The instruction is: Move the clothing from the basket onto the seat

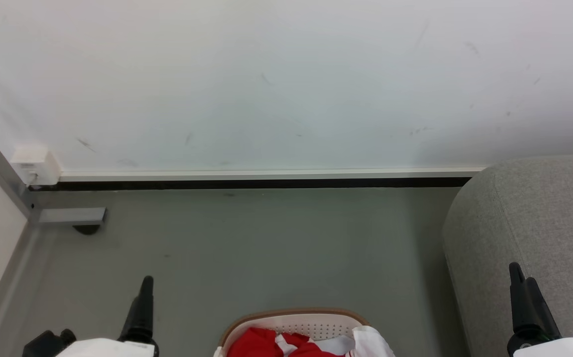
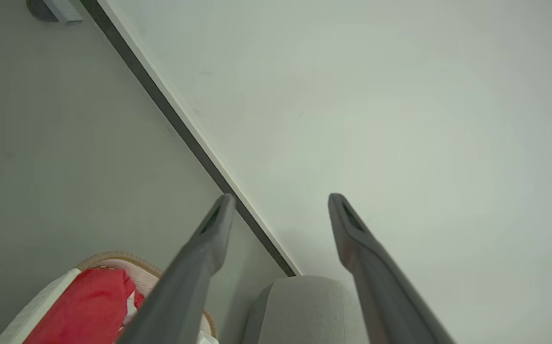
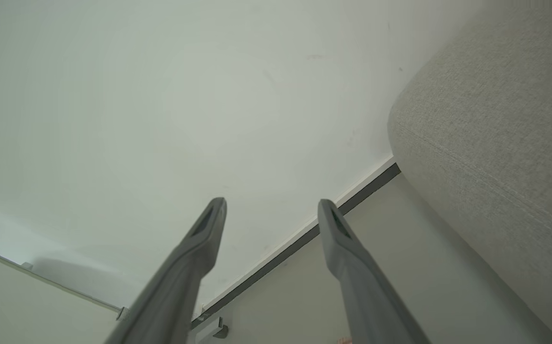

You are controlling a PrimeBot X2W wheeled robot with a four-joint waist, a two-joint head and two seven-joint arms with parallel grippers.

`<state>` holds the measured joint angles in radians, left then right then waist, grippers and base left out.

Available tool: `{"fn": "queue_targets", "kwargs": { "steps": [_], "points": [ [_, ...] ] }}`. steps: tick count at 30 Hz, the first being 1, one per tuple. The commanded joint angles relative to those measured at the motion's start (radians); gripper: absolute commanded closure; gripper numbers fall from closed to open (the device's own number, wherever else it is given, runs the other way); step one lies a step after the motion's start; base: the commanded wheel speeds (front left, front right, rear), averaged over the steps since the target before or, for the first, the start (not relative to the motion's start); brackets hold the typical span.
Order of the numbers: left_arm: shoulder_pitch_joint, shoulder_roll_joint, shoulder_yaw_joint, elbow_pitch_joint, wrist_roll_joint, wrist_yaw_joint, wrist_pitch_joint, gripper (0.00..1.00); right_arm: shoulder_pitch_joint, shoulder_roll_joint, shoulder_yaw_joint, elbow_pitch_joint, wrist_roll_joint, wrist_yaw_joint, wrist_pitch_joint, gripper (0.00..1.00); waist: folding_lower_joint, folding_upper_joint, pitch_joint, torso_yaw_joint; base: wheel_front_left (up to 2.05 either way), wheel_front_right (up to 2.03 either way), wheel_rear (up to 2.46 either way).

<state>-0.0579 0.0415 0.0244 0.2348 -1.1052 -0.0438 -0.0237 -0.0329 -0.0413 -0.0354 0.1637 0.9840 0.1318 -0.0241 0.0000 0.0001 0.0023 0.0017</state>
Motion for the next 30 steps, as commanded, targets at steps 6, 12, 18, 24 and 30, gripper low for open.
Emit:
{"fn": "queue_targets", "kwargs": {
  "steps": [6,12,18,24,30],
  "points": [
    [0.001,0.007,-0.013,-0.031,0.151,0.019,-0.031,0.0,0.004,-0.016,0.012,-0.022,-0.141,-0.001,-0.029,0.0,0.0,-0.0001,-0.003,0.002,0.0,0.0,0.0],
    [0.011,0.008,-0.021,-0.053,0.252,0.034,-0.05,0.0,0.012,-0.017,0.02,-0.03,-0.247,-0.001,-0.051,0.0,0.0,-0.0001,-0.004,0.002,0.0,0.0,0.0],
    [0.021,0.008,-0.025,-0.072,0.341,0.046,-0.071,0.0,0.015,-0.018,0.03,-0.039,-0.339,-0.001,-0.069,0.0,0.0,-0.0001,-0.003,0.003,0.0,0.0,0.0],
    [0.029,0.009,-0.027,-0.099,0.431,0.054,-0.09,0.0,0.02,-0.018,0.04,-0.049,-0.424,-0.001,-0.088,0.0,0.0,-0.0001,-0.001,0.003,0.0,0.0,0.0],
    [0.034,0.009,-0.029,-0.111,0.516,0.061,-0.105,0.0,0.024,-0.017,0.048,-0.059,-0.502,-0.001,-0.106,0.0,0.0,-0.0001,0.001,0.002,0.0,0.0,0.0]
  ]
}}
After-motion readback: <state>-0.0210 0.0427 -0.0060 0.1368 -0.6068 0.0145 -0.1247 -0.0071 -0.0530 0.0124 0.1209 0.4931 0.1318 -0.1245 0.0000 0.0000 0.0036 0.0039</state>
